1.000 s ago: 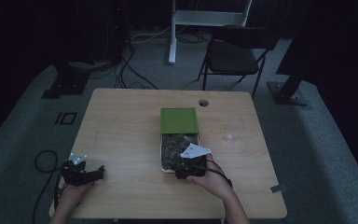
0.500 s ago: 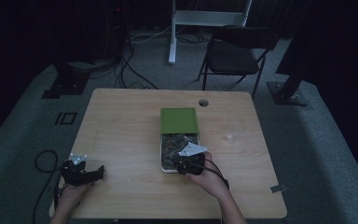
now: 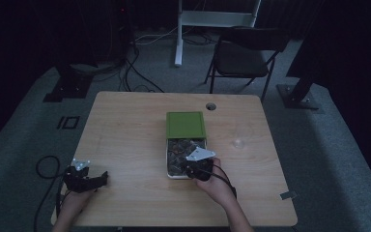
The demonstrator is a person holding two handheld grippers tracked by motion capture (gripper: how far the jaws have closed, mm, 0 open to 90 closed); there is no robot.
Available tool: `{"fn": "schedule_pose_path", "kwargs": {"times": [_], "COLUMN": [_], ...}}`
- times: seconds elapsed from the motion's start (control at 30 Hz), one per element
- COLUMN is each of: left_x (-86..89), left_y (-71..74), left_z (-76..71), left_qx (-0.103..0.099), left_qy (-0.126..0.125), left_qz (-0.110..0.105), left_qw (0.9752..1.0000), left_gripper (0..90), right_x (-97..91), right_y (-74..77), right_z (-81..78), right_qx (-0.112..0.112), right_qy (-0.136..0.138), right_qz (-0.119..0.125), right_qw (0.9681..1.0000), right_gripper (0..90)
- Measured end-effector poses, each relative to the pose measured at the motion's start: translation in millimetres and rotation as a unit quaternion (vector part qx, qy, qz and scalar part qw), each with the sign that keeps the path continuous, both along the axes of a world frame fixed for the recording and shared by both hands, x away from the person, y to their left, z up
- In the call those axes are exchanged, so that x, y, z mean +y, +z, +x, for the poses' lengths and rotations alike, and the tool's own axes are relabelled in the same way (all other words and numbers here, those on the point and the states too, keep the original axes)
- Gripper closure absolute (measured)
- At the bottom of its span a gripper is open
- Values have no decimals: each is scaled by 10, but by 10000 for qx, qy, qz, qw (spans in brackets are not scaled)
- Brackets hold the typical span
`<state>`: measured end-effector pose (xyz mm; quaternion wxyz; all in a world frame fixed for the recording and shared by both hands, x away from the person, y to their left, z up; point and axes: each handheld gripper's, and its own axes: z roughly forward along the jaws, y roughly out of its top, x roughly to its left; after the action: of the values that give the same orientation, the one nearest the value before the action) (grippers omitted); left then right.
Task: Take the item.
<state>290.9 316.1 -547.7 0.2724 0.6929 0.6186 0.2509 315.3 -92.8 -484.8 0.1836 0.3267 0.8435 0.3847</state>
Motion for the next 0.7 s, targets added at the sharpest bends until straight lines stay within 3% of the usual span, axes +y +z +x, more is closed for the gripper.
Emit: {"fn": "schedule_pose_path", "kwargs": {"times": [0.3,0.7], "left_x": [0,0], "left_y": [0,0], "left_z": [0,0], "left_qx": [0,3], "left_qy": [-1,-2], "left_qz": [-1,1], "left_qw": [10000,10000], "left_gripper": [5,5], "right_x": [-95,-155], "right_y": [107,291], "right_z": [-14,-34], "right_qx": [-151,-326], "right_qy": [-46,-1], "right_qz": [366,583], "right_qw": [9992,9978], "right_gripper": [737,739]}}
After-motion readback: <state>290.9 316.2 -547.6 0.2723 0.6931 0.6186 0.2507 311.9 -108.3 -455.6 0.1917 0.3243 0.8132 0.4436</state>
